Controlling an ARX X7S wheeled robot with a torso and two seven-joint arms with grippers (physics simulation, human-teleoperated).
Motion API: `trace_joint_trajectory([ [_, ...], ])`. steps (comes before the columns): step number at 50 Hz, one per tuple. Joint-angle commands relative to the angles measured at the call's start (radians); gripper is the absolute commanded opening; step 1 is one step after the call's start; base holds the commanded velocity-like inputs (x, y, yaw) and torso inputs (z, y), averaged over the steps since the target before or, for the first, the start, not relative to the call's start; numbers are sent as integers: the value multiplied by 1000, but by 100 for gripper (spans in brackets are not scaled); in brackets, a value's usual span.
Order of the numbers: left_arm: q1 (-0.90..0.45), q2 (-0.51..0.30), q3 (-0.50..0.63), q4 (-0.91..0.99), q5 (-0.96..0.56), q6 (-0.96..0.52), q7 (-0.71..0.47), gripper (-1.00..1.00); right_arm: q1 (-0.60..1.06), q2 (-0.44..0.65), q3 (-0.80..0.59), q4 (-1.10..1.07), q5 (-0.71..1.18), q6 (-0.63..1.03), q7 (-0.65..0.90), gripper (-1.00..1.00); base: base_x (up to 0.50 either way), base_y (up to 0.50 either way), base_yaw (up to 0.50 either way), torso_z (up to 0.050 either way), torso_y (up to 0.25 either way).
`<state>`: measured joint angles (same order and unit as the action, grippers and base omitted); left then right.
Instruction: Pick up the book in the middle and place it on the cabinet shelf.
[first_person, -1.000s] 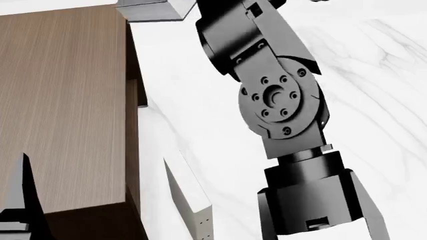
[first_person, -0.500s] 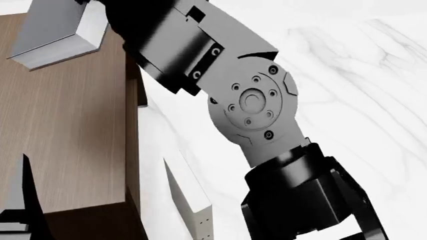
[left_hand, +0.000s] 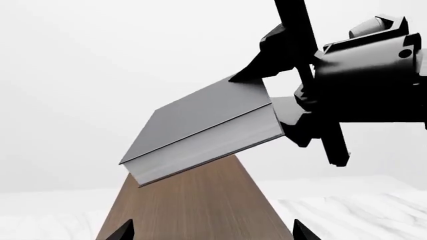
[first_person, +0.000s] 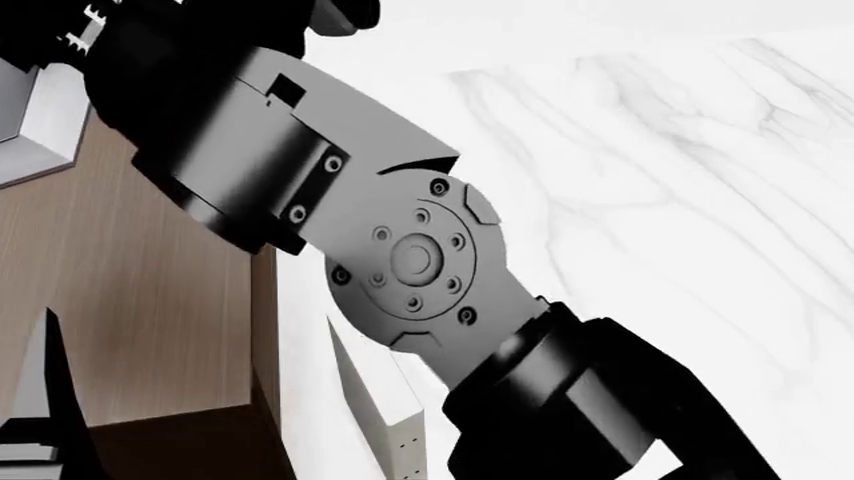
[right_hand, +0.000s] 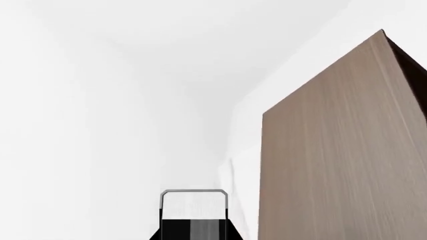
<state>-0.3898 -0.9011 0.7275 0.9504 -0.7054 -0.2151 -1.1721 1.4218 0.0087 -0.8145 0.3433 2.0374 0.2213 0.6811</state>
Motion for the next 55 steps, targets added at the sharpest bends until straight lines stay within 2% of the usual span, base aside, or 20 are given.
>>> trace_joint_trajectory([
  [1,1,-3,-1,0,1,6,0,100,-9,6,-75,13,27,-78,-74,-100,0,0,0,0,0],
  [35,1,-17,1,16,-8,12,-12,100,-22,8,-295,91,71,-157,-164,-100,0,0,0,0,1],
  [55,1,-17,5,5,-4,20,-8,100,-21,14,-341,106,80,-178,-182,-100,0,0,0,1,1],
])
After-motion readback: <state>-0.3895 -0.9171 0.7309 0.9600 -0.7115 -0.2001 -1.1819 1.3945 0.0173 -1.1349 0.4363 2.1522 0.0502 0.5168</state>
